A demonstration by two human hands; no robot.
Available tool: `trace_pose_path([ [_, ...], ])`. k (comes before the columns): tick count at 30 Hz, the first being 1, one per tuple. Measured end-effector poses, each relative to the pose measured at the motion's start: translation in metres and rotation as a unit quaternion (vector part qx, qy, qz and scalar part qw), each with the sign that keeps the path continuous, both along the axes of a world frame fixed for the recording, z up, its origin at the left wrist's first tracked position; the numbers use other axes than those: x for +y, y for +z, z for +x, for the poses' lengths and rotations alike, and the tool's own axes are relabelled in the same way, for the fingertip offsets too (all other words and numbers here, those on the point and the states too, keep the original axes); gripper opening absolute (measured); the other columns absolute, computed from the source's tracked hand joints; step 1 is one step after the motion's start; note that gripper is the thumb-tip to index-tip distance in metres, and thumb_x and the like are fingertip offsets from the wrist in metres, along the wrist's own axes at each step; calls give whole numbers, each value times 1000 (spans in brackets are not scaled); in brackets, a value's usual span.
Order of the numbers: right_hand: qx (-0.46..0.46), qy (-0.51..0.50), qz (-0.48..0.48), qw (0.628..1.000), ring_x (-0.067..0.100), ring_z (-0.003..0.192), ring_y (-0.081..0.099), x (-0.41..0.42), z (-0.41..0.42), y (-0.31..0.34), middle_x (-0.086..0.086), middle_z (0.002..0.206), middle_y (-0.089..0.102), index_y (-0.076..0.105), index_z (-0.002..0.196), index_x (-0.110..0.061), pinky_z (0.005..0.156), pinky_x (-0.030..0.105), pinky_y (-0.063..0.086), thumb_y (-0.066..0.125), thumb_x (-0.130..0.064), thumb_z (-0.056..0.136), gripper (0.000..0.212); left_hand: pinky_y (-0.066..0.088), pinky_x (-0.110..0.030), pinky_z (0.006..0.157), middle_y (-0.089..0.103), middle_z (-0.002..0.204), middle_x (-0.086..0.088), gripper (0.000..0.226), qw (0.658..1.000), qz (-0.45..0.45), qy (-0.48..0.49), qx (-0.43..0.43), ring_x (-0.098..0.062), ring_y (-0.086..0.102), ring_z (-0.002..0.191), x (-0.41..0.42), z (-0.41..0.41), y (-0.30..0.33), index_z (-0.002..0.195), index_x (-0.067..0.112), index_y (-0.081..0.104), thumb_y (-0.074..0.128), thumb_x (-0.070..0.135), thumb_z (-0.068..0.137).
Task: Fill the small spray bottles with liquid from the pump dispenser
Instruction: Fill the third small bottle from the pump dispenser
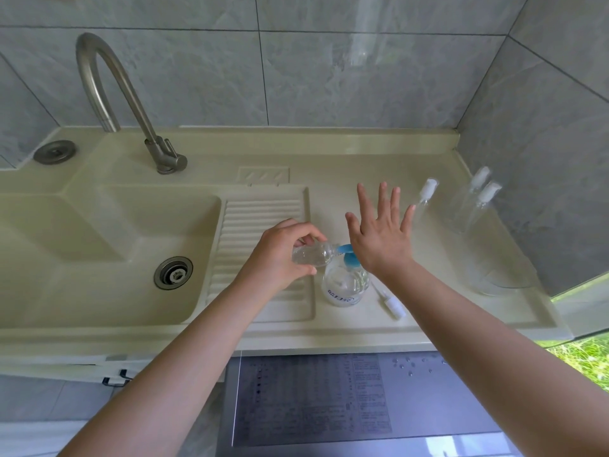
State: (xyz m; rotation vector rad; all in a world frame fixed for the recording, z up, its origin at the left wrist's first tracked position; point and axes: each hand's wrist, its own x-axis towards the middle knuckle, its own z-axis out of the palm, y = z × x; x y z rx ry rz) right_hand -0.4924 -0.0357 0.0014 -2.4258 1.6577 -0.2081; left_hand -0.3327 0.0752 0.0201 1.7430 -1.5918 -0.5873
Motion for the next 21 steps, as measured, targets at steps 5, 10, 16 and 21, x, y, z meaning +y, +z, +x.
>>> trace_pose_path([
  [5, -43, -16, 26, 999, 29, 151, -23, -4, -5, 15, 10, 167, -16, -7, 160, -32, 118, 55, -17, 20, -57, 104, 67, 48, -21, 93, 61, 99, 6, 53, 1000, -1, -1, 0, -5, 60, 95, 2, 0, 0, 104, 25, 72, 89, 3, 59],
  [10, 7, 0, -20, 1000, 32, 152, -21, 2, -7, 4, 12, 167, -13, -6, 160, -32, 120, 58, -13, 18, -47, 106, 61, 48, -20, 92, 61, 98, 7, 53, 1000, -1, -1, 2, -4, 61, 93, 1, -1, 0, 104, 25, 72, 89, 3, 59],
  [16, -24, -9, 1, 1000, 30, 152, -22, 0, -7, 6, 10, 167, -14, -6, 160, -32, 119, 56, -14, 21, -53, 105, 65, 49, -23, 92, 61, 97, 8, 53, 1000, -4, 1, 3, -5, 61, 94, 1, 0, -1, 103, 26, 71, 89, 3, 59],
  [21, -43, -8, 11, 999, 29, 151, -23, 4, -8, 10, 9, 167, -15, -6, 160, -33, 118, 55, -15, 25, -52, 105, 65, 48, -21, 91, 61, 97, 8, 53, 1000, -4, 2, 4, -5, 61, 93, 1, -1, -1, 103, 25, 71, 89, 3, 59],
])
